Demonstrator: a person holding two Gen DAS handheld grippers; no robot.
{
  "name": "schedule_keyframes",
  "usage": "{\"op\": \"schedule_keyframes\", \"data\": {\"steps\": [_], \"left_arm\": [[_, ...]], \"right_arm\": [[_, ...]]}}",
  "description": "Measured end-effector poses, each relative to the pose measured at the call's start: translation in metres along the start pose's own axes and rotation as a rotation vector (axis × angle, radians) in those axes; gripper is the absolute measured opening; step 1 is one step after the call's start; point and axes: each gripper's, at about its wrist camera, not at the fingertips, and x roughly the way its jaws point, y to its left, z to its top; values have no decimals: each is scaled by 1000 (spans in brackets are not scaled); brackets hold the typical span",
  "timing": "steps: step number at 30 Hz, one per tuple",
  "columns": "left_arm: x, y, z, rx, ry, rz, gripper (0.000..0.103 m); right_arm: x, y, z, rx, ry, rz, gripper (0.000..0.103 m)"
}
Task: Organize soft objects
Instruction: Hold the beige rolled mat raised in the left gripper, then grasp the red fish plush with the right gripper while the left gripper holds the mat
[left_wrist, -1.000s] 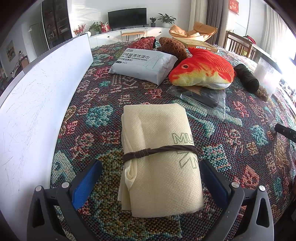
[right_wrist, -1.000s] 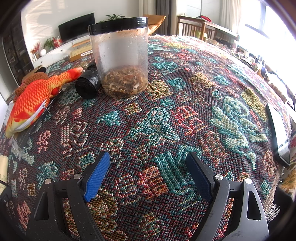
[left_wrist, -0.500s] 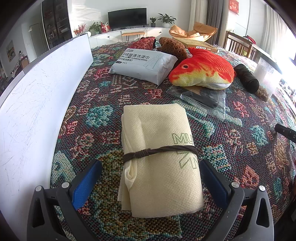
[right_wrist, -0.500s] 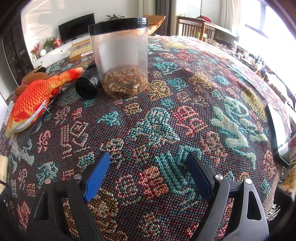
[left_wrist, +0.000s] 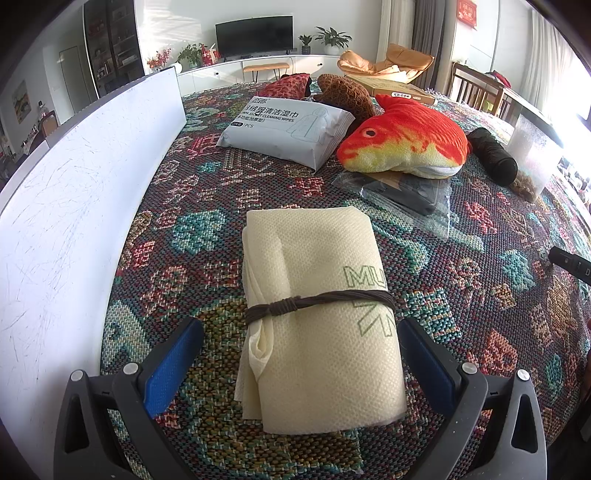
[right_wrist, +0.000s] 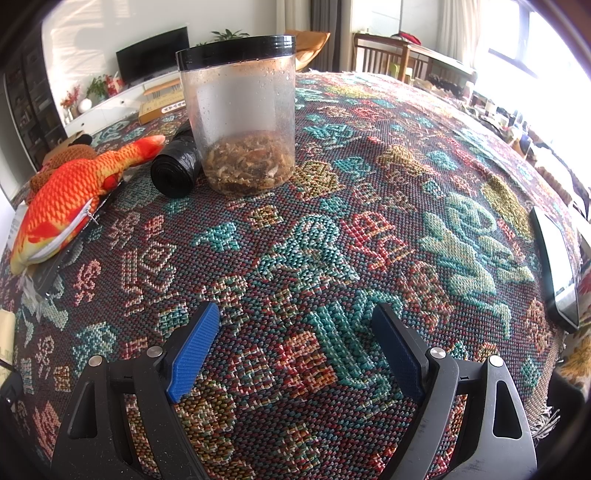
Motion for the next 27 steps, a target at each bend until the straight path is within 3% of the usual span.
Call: {"op": "schedule_keyframes", "data": {"steps": [5,9,11,14,18,19,20,21,22,24,26,27], "left_arm": [[0,0,-1,0,0,-1,103],[0,0,-1,-2,1,-1,103],[0,1,1,-1,8,-6,103],[-3,2,3,19,30,-31,103],[-11,-1,2,75,33,-52,103],[-13,-1,3,87,32,-48,103],[-14,0,5,94,28,-48,102],[-16,1,6,99,20,-54,102],[-18,2,8,98,9,-64,100],[-18,3,11,92,3,-91,93],[-11,2,12,90,20,-117,72],[-6,0,12,91,30,-122,69]], "right_arm": [[-24,-15,11,67,-70,190,86],[-49,39,33,-100,-76,359,87],[-47,82,55,-173,-45,418,87],[-11,135,93,-165,88,454,86],[44,183,117,-167,222,436,85],[51,187,117,-181,232,430,80],[52,186,118,-191,215,425,69],[48,183,120,-213,199,427,35],[42,180,121,-234,188,443,28],[19,169,120,-268,154,478,23],[-12,156,127,-305,64,524,23],[-34,143,135,-324,8,532,23]]}}
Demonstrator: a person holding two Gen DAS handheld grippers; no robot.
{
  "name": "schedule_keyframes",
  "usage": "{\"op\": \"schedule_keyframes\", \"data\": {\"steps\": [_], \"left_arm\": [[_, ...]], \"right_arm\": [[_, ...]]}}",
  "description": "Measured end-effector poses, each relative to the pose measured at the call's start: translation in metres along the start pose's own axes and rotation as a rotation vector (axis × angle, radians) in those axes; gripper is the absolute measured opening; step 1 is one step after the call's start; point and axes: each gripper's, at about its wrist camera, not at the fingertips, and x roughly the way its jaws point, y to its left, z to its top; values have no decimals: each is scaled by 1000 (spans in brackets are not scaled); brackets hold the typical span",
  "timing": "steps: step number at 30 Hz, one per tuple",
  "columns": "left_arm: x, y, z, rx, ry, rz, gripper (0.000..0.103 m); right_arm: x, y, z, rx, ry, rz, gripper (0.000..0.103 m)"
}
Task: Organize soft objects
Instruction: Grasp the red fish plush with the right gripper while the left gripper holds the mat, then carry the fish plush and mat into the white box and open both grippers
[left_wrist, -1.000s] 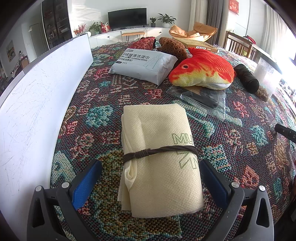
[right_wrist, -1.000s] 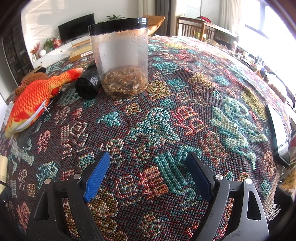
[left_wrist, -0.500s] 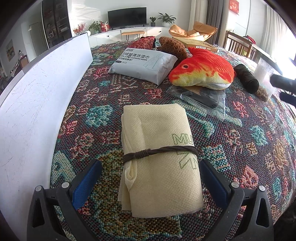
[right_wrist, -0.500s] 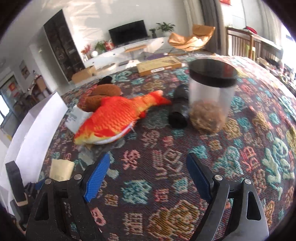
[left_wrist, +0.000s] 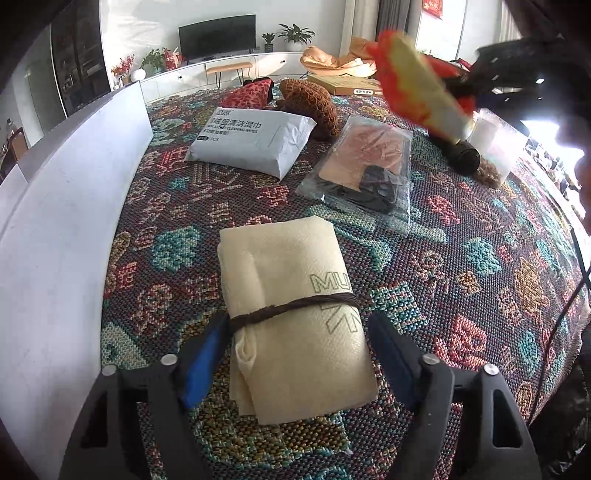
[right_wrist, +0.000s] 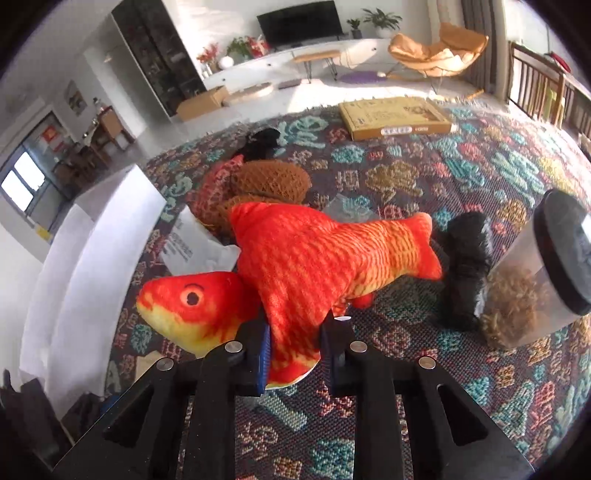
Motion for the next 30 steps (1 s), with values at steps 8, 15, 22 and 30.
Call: {"op": "schedule_keyframes", "data": {"steps": [8,15,22,30], "left_arm": [[0,-10,-3,15,-25,7,67],[3,-15,-2,32,-26,19,67],[5,-10,-1,33,22,35,89],[6,-27,-2,73,39,25,89]], "right_arm": [[-140,-89,31,-163,-117,-237,30],[-70,-222,-23,-230,145,-438,45],[-93,-288,-48,235,124,-379,68],[-53,-287,-73,416,272,-422,73]]}}
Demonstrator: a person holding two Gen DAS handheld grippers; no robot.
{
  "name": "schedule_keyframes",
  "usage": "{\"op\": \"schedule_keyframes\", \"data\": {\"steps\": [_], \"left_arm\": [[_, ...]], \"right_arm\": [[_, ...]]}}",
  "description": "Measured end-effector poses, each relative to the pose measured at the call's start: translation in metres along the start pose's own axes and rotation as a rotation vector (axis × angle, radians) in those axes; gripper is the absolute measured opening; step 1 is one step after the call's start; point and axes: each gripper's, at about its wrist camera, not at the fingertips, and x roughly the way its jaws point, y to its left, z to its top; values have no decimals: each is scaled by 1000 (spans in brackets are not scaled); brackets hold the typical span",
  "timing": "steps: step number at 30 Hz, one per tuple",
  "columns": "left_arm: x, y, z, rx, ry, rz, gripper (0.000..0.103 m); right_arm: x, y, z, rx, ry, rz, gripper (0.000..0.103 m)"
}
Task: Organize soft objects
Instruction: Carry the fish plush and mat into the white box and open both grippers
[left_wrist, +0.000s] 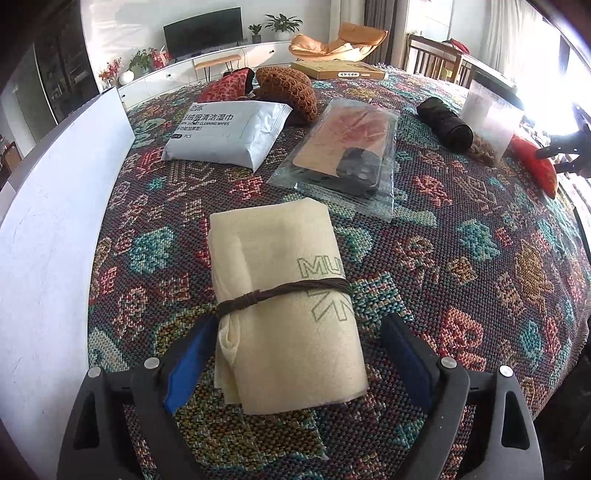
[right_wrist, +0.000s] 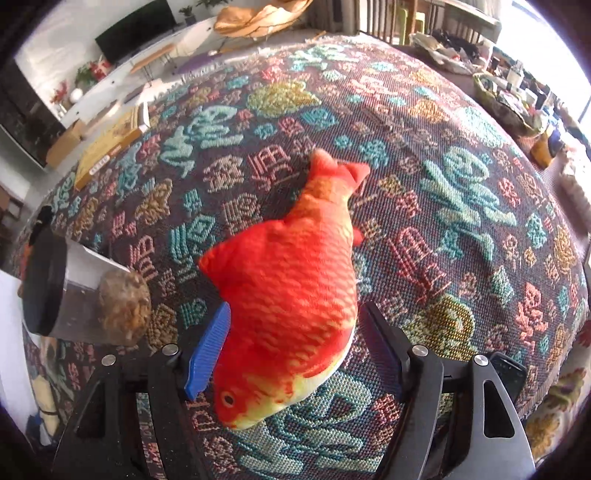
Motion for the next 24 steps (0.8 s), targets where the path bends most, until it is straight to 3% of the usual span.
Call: {"op": "schedule_keyframes", "data": {"steps": [1,2,3,4,5,8,11,14,17,21,24], "left_arm": [[-1,-2,0,13,-4,3,88],[-2,-2,0,14,-11,8,73],[-5,1,1,3,-19,2,55],[-9,5,2,-16,-30,-24,50],[-15,8,3,-32,-50,-40,42],[-35,15,9,-52,-115,-58,41],[-66,25,15,-115,-183,-142,41],[-102,47,15,-183,-245,-198,41],[-141,84,6,-239,-295,-171,42],[-186,149,-19,-304,-334,3,42],[-204,199,-41,-375,-320,145,51]], "right_arm": [[5,-1,-5,11,-15,3,54],[4,-5,-8,28,-38,27,38],[-1,-8,-11,46,-63,37,30],[-10,-11,-13,60,-92,39,24],[-22,-14,-16,66,-127,36,24],[-81,-10,-27,26,-265,21,23],[-143,25,-47,-106,-360,54,24],[-184,93,-71,-260,-362,190,24],[-210,182,-104,-413,-345,362,24],[-223,317,-154,-594,-275,609,26],[-226,411,-186,-712,-264,716,28]]}}
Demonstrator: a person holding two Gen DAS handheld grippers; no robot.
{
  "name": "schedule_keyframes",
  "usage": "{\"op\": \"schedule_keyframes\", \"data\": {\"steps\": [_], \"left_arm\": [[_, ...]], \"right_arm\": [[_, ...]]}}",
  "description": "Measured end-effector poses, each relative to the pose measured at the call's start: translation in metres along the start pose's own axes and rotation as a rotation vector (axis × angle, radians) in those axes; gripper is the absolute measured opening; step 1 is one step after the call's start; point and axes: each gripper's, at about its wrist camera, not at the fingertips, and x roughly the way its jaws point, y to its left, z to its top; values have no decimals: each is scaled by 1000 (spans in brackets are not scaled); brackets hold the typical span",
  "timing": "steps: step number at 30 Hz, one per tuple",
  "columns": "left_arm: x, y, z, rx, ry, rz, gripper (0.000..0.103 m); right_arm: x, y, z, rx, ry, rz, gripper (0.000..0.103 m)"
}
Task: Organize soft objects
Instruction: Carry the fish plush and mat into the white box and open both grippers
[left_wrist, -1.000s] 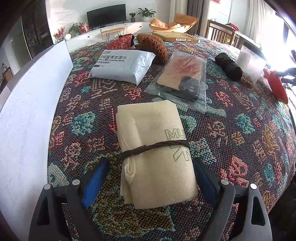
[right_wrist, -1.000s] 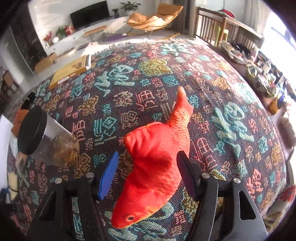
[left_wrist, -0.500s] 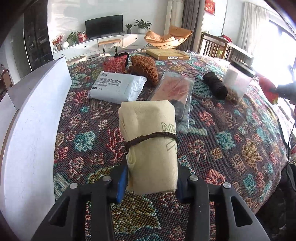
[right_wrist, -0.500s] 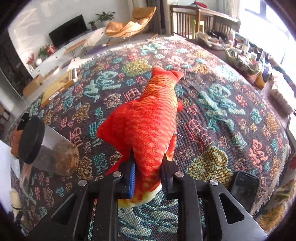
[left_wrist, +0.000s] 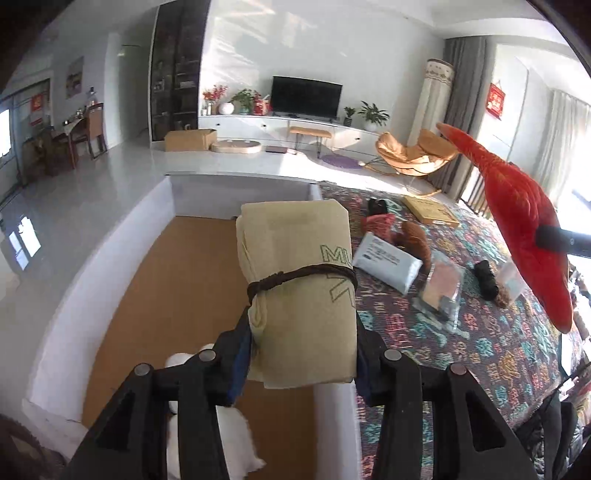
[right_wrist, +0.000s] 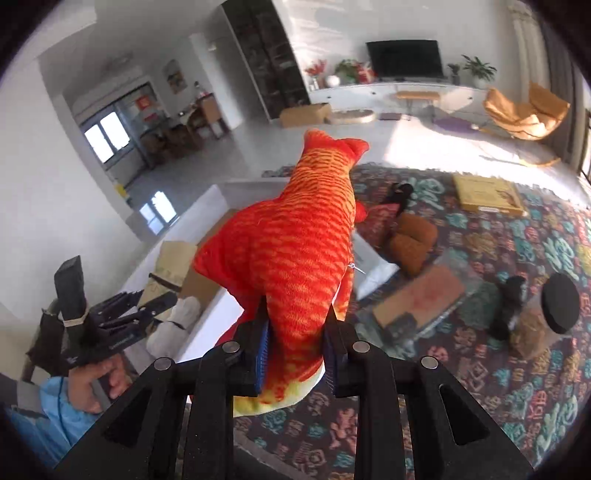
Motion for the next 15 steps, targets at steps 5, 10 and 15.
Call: {"op": "schedule_keyframes", "data": {"steps": [5,10,15], "left_arm": [[2,67,-16,-105,15,236,92],[-4,67,-31,-137,-24,226,92],[-3,-20,-35,-67,-45,-41,92]], "right_arm": [[99,65,23,-18,88,148,76],[99,37,-3,-13,55,76,76],[77,-60,-74,31,96,-260,76]]}}
